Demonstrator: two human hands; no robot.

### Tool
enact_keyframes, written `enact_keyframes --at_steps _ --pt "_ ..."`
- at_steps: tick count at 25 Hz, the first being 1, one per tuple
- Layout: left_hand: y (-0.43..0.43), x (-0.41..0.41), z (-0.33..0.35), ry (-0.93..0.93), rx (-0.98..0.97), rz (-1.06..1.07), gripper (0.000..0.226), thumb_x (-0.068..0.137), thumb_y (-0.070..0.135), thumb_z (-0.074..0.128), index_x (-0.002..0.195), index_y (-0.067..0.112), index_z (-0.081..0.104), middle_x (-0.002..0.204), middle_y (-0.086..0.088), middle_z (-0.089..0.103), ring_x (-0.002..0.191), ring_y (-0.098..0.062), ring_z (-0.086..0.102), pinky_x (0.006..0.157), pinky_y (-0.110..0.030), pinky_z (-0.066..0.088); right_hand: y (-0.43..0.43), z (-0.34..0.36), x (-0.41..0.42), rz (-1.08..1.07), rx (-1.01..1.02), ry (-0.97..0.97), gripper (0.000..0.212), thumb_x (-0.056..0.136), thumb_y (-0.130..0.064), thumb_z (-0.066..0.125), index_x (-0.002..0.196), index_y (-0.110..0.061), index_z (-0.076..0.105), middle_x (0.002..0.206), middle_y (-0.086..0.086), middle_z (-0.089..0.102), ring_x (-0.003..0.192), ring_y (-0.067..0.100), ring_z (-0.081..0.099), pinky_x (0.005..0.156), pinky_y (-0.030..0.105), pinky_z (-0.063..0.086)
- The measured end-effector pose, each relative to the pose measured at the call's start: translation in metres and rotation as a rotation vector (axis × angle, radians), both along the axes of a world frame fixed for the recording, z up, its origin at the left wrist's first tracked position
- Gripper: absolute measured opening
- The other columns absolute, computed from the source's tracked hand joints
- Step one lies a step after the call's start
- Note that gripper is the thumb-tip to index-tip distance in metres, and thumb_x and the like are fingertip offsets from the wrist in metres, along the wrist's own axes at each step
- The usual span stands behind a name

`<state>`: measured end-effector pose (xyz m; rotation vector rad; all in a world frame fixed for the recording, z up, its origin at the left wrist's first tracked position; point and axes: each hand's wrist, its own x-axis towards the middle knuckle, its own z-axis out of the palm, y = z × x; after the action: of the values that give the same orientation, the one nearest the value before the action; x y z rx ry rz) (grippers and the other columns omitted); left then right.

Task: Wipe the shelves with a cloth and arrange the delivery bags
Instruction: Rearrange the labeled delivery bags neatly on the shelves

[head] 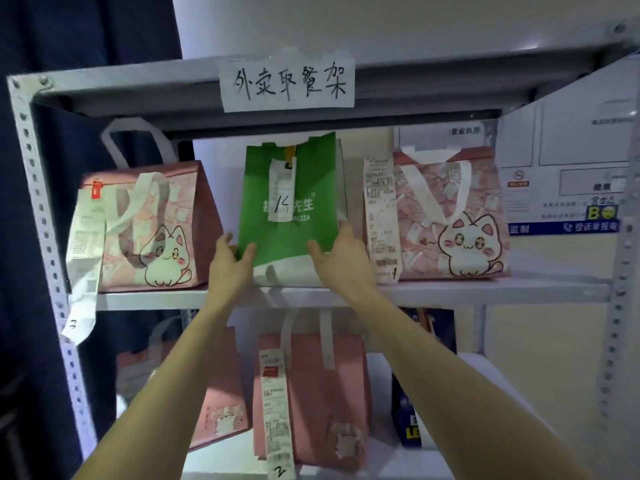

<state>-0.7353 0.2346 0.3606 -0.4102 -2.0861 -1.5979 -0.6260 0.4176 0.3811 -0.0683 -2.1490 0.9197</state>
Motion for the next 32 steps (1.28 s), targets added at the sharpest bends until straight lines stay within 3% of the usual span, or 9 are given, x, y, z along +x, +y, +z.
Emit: enact_keyframes --at_steps 4,7,10,15,18,20,26,29,32 --pt "-0.023 -0.004 -0.007 0.165 -0.023 -0.021 0.027 0.107 0.026 0.069 0.131 0.014 0.068 0.11 -0.007 0.076 0.102 -0.028 0.073 0.097 -0.053 0.061 -0.014 -0.011 -0.016 -0.163 -0.074 0.027 0.009 0.104 -0.017 0.062 0.112 -0.015 0.057 0.089 -0.007 0.062 0.086 0.019 0.067 0.065 0.024 0.046" --pt "-0.046 0.015 -0.01 0.32 -0.008 -0.043 0.014 0.108 0.036 0.067 0.112 0.022 0.069 0.087 -0.002 0.069 0.076 -0.02 0.063 0.072 -0.047 0.056 -0.028 -0.016 -0.003 -0.138 -0.118 0.207 0.013 0.104 -0.017 0.064 0.102 -0.025 0.053 0.083 -0.019 0.058 0.072 -0.002 0.058 0.059 0.012 0.04" --pt "-0.061 0.051 -0.013 0.364 0.074 -0.138 0.005 0.109 0.038 0.064 0.11 0.037 0.069 0.102 -0.008 0.076 0.093 -0.037 0.072 0.082 -0.056 0.063 -0.049 -0.024 0.026 -0.089 -0.108 0.35 0.007 0.103 -0.012 0.063 0.105 -0.016 0.057 0.087 -0.009 0.061 0.078 0.005 0.059 0.068 0.03 0.053" --pt "-0.065 0.146 -0.036 0.487 0.208 -0.099 0.015 0.112 0.033 0.06 0.123 0.042 0.058 0.117 0.016 0.072 0.11 -0.009 0.072 0.091 -0.035 0.064 -0.06 -0.051 0.111 0.043 -0.127 0.433 0.01 0.102 -0.004 0.062 0.112 -0.007 0.061 0.095 0.001 0.065 0.086 0.019 0.063 0.079 0.044 0.057" --pt "-0.049 0.205 -0.074 0.504 0.2 -0.037 0.014 0.113 0.035 0.057 0.121 0.046 0.053 0.112 0.024 0.069 0.104 -0.001 0.068 0.086 -0.029 0.06 -0.041 -0.091 0.174 0.089 -0.143 0.41 0.008 0.104 -0.006 0.059 0.109 -0.011 0.06 0.095 0.002 0.065 0.085 0.017 0.062 0.075 0.036 0.056" --pt "-0.021 0.246 -0.111 0.445 0.165 -0.053 0.014 0.113 0.036 0.058 0.117 0.049 0.055 0.106 0.022 0.07 0.096 0.0 0.066 0.079 -0.024 0.058 -0.011 -0.133 0.22 0.042 -0.166 0.373 0.013 0.104 -0.008 0.057 0.101 -0.02 0.054 0.087 -0.003 0.061 0.076 0.01 0.056 0.065 0.024 0.047" --pt "0.101 0.303 -0.209 -0.013 -0.061 -0.338 0.01 0.111 0.032 0.061 0.118 0.027 0.066 0.106 0.008 0.073 0.095 -0.013 0.072 0.079 -0.026 0.058 0.103 -0.258 0.316 -0.293 -0.34 0.091 0.018 0.104 -0.006 0.058 0.094 -0.019 0.052 0.082 -0.002 0.061 0.069 0.011 0.054 0.058 0.032 0.037" --pt "0.141 0.281 -0.242 -0.159 -0.146 -0.388 0.012 0.112 0.032 0.057 0.12 0.03 0.065 0.113 0.016 0.069 0.106 -0.008 0.069 0.093 -0.033 0.06 0.153 -0.294 0.33 -0.41 -0.374 0.047 0.023 0.103 -0.006 0.059 0.093 -0.025 0.053 0.083 -0.008 0.063 0.07 0.001 0.055 0.059 0.027 0.037" --pt "0.169 0.232 -0.265 -0.231 -0.259 -0.372 0.024 0.11 0.018 0.06 0.133 0.024 0.066 0.131 0.006 0.065 0.12 -0.014 0.065 0.112 -0.045 0.056 0.19 -0.31 0.315 -0.482 -0.376 0.05 0.034 0.103 -0.006 0.059 0.089 -0.035 0.047 0.08 -0.012 0.06 0.067 0.0 0.053 0.056 0.032 0.038"
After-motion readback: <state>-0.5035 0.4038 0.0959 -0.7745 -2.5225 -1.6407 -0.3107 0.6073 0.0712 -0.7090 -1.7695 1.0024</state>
